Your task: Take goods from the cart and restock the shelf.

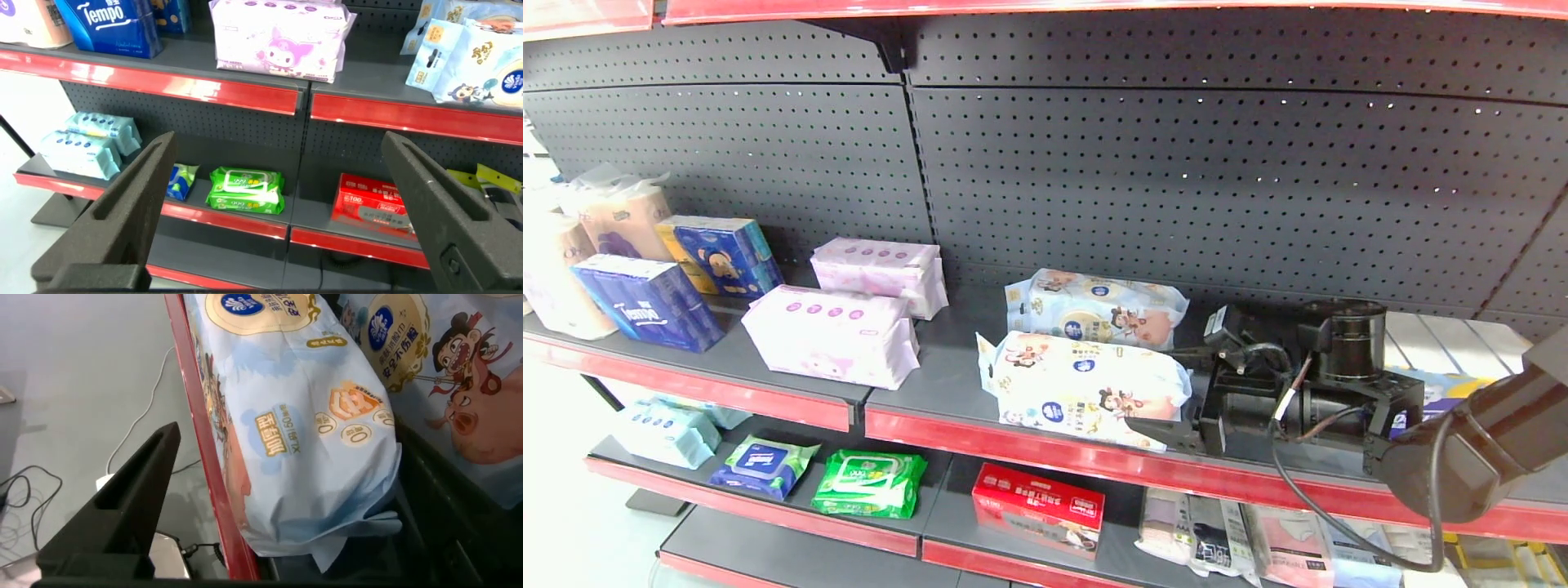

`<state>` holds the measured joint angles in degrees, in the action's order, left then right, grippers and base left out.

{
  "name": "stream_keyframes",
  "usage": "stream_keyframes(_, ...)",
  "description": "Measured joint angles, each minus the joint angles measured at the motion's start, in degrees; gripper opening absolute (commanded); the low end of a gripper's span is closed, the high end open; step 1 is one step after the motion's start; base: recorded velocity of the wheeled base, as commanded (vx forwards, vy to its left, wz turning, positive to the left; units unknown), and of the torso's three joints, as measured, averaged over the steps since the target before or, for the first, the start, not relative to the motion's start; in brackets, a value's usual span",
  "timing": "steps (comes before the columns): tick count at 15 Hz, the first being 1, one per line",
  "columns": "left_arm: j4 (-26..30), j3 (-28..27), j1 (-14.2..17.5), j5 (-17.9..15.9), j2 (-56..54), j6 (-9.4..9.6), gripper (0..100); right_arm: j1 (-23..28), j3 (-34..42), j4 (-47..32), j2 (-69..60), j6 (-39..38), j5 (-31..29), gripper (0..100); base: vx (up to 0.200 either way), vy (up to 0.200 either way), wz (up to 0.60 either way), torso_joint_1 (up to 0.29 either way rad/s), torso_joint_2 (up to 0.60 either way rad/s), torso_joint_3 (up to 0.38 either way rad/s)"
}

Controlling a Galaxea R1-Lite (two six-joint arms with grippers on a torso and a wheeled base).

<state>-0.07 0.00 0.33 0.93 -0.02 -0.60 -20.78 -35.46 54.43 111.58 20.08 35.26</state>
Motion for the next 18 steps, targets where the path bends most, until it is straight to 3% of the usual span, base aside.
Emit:
stream_keyframes(9,0.0,0.0,0.0,0.0,0.0,0.0,100,3.97,6.06,-0.11,-7.62,-1.0,0.07,100,0.0,0.0,0.0,0.0,0.0,0.0)
stream_keyframes(13,0.0,0.0,0.0,0.02,0.0,0.0,100,4.78,7.79,-0.56,-13.46,-5.28,-0.41,100,0.0,0.0,0.0,0.0,0.0,0.0)
stream_keyframes(16,0.02,0.0,0.0,0.02,0.0,0.02,100,5.61,10.0,-3.11,-19.99,-10.36,-7.18,100,0.0,0.0,0.0,0.0,0.0,0.0)
stream_keyframes(18,0.0,0.0,0.0,0.02,0.0,0.02,100,6.31,10.78,-11.22,-25.67,-12.78,-15.66,100,0.0,0.0,0.0,0.0,0.0,0.0)
